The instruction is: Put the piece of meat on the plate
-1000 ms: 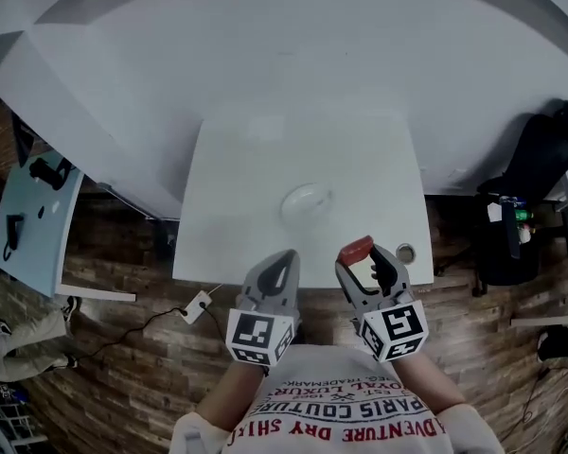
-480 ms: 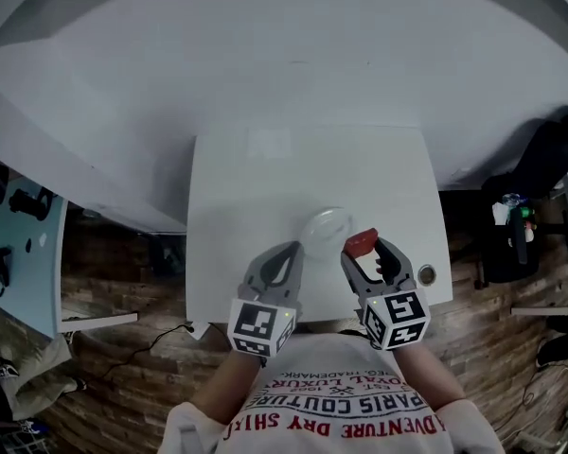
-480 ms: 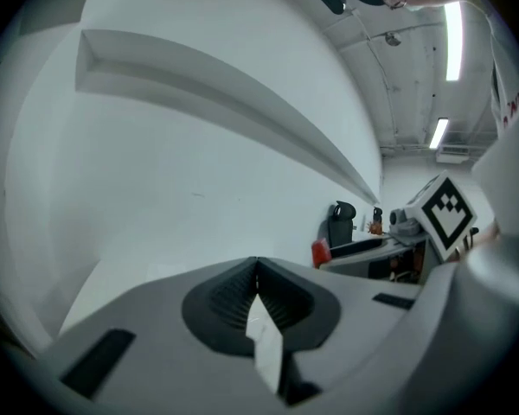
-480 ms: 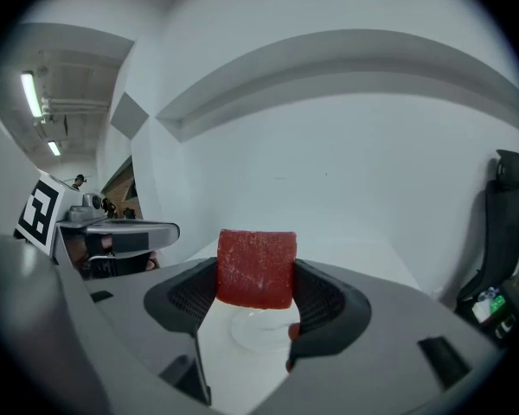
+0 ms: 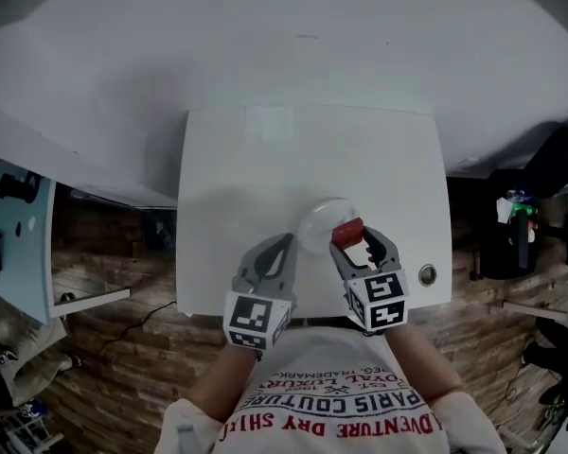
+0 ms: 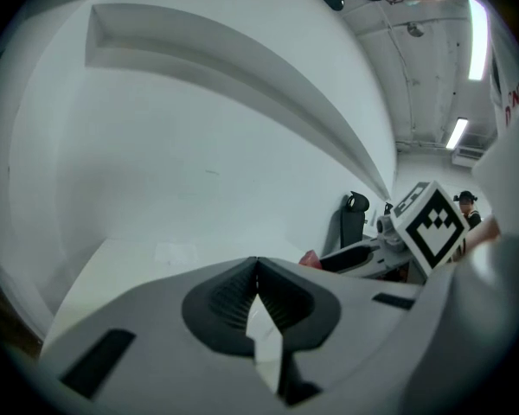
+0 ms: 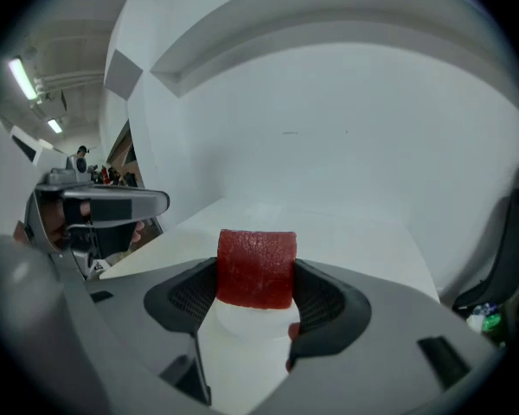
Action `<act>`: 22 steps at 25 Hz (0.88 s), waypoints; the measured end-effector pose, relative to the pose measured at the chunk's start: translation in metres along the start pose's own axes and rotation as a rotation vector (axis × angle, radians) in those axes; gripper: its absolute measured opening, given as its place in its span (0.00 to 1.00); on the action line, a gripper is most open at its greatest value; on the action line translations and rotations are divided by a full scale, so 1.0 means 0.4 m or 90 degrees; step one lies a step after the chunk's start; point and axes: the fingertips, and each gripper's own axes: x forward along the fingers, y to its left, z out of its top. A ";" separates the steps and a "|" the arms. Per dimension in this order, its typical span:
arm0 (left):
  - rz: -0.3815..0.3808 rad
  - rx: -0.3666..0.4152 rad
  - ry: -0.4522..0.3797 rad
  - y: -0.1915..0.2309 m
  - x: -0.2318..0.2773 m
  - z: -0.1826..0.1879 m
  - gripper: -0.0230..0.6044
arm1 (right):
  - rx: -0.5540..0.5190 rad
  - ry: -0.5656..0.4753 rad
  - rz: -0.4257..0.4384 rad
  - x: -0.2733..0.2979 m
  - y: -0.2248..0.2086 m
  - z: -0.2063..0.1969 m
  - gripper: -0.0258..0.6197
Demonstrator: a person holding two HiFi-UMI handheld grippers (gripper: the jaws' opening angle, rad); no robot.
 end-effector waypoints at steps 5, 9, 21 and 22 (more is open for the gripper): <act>0.017 -0.006 0.027 0.019 0.036 -0.061 0.05 | -0.043 0.072 0.025 0.094 0.001 -0.068 0.47; 0.032 -0.034 0.060 0.030 0.047 -0.121 0.05 | -0.049 0.133 0.047 0.161 -0.003 -0.129 0.47; 0.088 -0.093 0.082 0.068 0.047 -0.210 0.05 | -0.058 0.245 0.088 0.269 -0.006 -0.217 0.47; 0.088 -0.099 0.082 0.066 0.047 -0.210 0.05 | -0.060 0.251 0.090 0.275 -0.006 -0.222 0.47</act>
